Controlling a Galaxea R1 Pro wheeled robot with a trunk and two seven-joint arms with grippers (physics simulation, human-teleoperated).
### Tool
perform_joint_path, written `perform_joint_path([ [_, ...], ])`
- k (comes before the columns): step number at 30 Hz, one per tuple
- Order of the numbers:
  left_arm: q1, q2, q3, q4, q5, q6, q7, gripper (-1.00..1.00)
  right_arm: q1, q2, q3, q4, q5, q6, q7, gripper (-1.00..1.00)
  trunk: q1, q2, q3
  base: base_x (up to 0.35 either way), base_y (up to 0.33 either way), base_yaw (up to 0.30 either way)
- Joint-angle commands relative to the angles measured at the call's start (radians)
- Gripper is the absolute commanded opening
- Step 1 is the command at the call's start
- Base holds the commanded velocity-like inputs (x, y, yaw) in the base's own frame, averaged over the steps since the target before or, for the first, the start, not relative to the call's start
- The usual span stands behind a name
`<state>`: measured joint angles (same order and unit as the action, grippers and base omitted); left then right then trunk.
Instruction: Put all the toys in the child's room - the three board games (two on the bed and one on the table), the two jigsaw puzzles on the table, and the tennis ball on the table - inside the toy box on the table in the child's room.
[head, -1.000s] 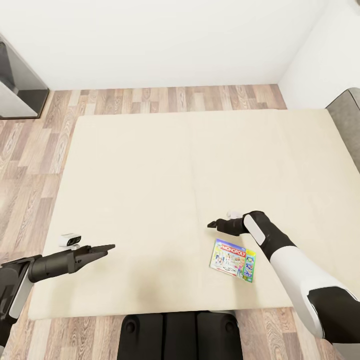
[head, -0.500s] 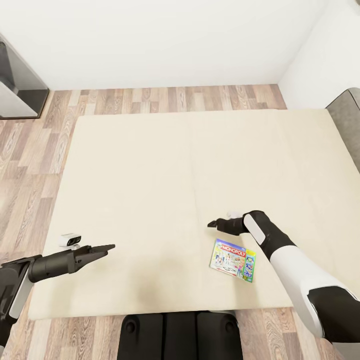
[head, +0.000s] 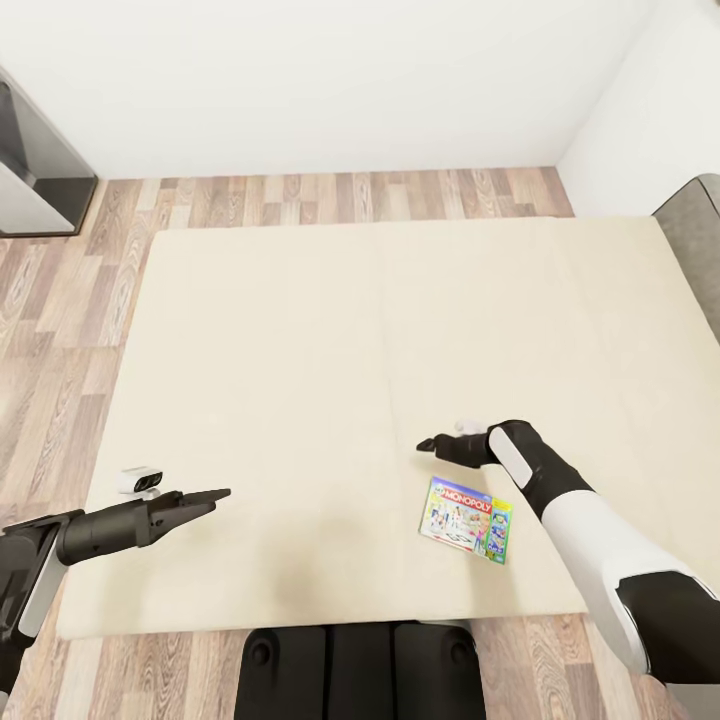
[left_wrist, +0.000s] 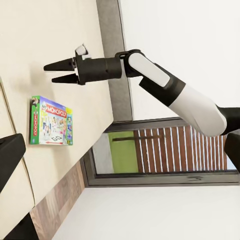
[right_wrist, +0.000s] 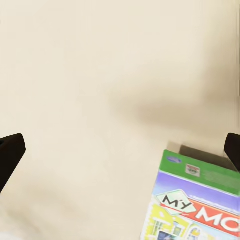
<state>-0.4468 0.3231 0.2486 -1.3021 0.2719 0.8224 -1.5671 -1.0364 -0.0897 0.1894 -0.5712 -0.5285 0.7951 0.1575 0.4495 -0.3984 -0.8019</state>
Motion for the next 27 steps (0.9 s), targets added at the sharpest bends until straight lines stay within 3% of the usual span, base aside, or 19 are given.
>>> perform_joint_path([
  [1, 0.000, 0.000, 0.000, 0.000, 0.000, 0.011, -0.004, 1.00, -0.001, -0.001, 0.004, -0.001, 0.007, -0.004, 0.007, 1.00, 0.001, -0.002, -0.002, 0.000, 0.000, 0.000],
  [27, 0.000, 0.001, 0.001, 0.001, 0.000, 0.011, -0.004, 1.00, 0.002, 0.007, 0.005, 0.010, 0.009, -0.032, 0.005, 1.00, 0.001, -0.002, -0.019, 0.000, 0.000, 0.000],
])
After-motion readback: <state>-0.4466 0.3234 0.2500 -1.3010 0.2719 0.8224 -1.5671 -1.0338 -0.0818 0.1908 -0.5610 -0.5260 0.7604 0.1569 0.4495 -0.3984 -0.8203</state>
